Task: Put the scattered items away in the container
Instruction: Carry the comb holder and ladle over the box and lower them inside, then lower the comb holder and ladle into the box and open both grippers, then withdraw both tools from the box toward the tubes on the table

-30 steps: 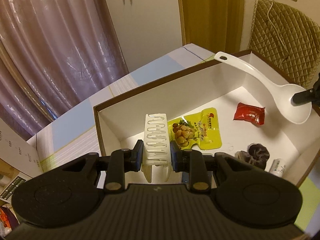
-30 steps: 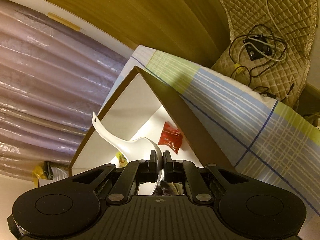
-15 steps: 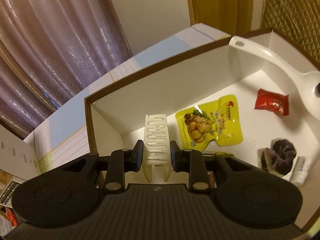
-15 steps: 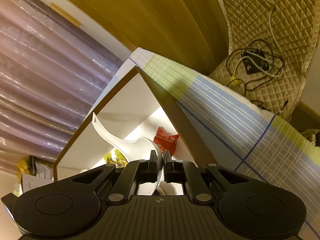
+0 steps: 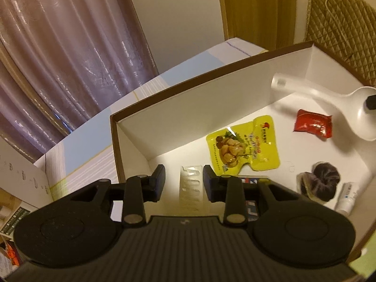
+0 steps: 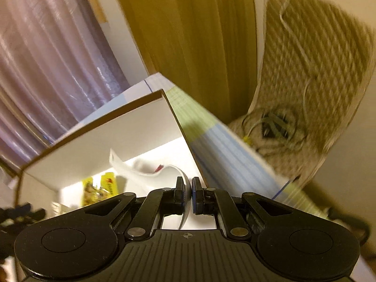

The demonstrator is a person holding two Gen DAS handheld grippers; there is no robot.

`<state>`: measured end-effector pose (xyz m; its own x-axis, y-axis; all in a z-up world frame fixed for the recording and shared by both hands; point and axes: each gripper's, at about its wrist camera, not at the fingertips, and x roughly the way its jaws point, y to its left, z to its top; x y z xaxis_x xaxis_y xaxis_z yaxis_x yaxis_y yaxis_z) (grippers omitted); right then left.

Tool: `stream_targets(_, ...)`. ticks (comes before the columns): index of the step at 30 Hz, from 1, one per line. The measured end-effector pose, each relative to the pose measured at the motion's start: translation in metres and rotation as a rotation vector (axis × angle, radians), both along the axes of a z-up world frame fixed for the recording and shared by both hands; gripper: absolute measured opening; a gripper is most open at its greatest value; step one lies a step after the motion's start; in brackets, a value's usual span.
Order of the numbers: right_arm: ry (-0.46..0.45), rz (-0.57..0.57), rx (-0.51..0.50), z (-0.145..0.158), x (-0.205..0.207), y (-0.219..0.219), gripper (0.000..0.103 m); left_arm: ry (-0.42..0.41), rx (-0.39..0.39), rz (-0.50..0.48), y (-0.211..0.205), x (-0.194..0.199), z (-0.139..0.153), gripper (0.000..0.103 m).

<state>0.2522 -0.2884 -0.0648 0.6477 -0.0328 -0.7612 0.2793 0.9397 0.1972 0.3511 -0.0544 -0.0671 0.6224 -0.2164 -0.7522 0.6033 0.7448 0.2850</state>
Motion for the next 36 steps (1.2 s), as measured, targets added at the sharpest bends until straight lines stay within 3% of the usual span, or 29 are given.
stream_targets(4,-0.006,0.053,-0.118,-0.001,-0.001,0.02,0.008,0.001,-0.019,-0.002,0.005,-0.011,0.005,0.034)
stream_targets(10,-0.006,0.165,-0.197,0.005,-0.002,0.037,0.009,0.006,-0.034,0.008,0.015,-0.024,0.012,0.036)
stream_targets(16,0.028,0.253,-0.151,0.002,-0.015,0.037,0.01,0.017,-0.059,0.026,0.029,-0.039,0.017,0.042)
stream_targets(17,0.035,0.27,-0.144,0.003,-0.018,0.037,0.045,0.022,-0.065,0.031,0.031,-0.042,0.018,0.043)
stream_targets(18,0.031,0.281,-0.144,0.005,-0.023,0.037,0.097,0.027,-0.07,0.037,0.035,-0.045,0.019,0.044)
stream_targets(19,-0.001,0.298,-0.15,0.008,-0.029,0.038,0.102,0.03,-0.076,0.046,0.038,-0.048,0.021,0.047)
stream_targets(22,-0.019,0.378,-0.175,0.016,-0.041,0.045,0.102,0.044,-0.101,0.061,0.046,-0.057,0.027,0.051)
stream_targets(24,-0.001,0.388,-0.12,0.016,-0.042,0.042,0.102,0.05,-0.113,0.069,0.048,-0.064,0.031,0.056)
stream_targets(26,0.01,0.398,-0.089,0.016,-0.044,0.041,0.102,0.045,-0.108,0.076,0.048,-0.071,0.036,0.067)
stream_targets(36,-0.009,0.495,-0.091,0.024,-0.06,0.051,0.102,0.054,-0.135,0.08,0.043,-0.097,0.052,0.074)
